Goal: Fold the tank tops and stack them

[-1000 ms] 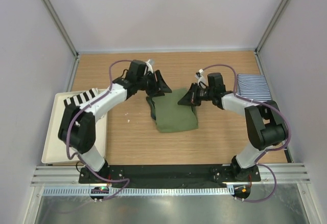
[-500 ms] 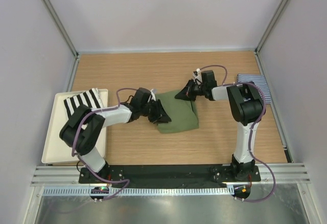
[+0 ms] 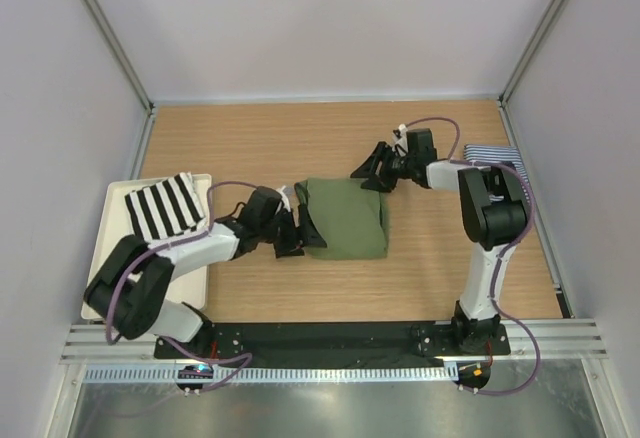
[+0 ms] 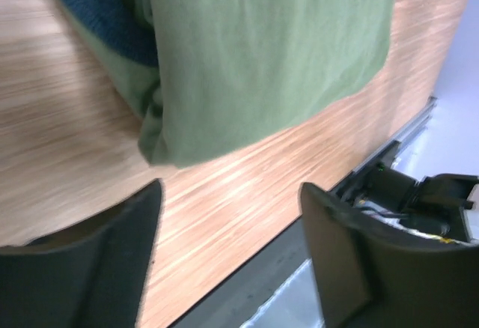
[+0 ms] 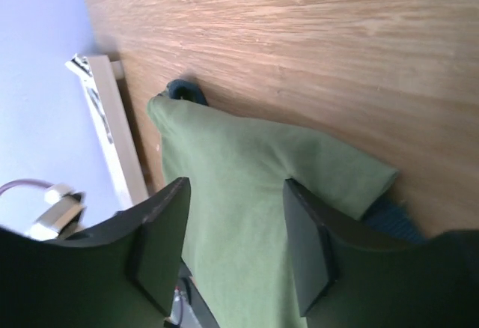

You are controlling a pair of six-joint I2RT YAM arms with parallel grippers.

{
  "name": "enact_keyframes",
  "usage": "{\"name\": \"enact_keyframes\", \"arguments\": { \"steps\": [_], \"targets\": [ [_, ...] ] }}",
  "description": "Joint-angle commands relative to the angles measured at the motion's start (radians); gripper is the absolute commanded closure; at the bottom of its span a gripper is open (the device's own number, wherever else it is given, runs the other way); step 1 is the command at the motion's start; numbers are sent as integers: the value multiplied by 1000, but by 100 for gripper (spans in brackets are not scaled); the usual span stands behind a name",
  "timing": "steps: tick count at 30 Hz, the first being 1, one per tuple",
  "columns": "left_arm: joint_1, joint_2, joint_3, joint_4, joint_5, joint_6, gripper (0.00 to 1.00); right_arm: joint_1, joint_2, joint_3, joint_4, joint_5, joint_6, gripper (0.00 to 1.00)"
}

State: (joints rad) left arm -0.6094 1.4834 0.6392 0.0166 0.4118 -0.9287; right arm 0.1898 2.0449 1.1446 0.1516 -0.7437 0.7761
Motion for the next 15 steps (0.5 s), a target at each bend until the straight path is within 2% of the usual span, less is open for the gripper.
{"name": "enact_keyframes", "arguments": {
  "steps": [1, 3, 6, 9, 12, 15],
  "targets": [
    [-3, -136, 49, -144, -138, 79, 21, 8, -182, 12, -186, 144, -156, 39],
    [-3, -152, 88, -248, -194, 102, 14, 11, -233, -3, -279, 237, -222, 36],
    [-3, -126, 189, -345, -318, 137, 12, 13, -348, -43, -355, 353, -274, 34],
    [-1, -66, 258, -374, -361, 162, 11, 19, -399, -88, -412, 473, -297, 34],
    [-1, 7, 319, -379, -436, 174, 12, 26, -431, -117, -452, 527, -310, 33],
    [-1, 102, 384, -376, -453, 188, 13, 42, -433, -138, -460, 563, -322, 33]
  ]
}}
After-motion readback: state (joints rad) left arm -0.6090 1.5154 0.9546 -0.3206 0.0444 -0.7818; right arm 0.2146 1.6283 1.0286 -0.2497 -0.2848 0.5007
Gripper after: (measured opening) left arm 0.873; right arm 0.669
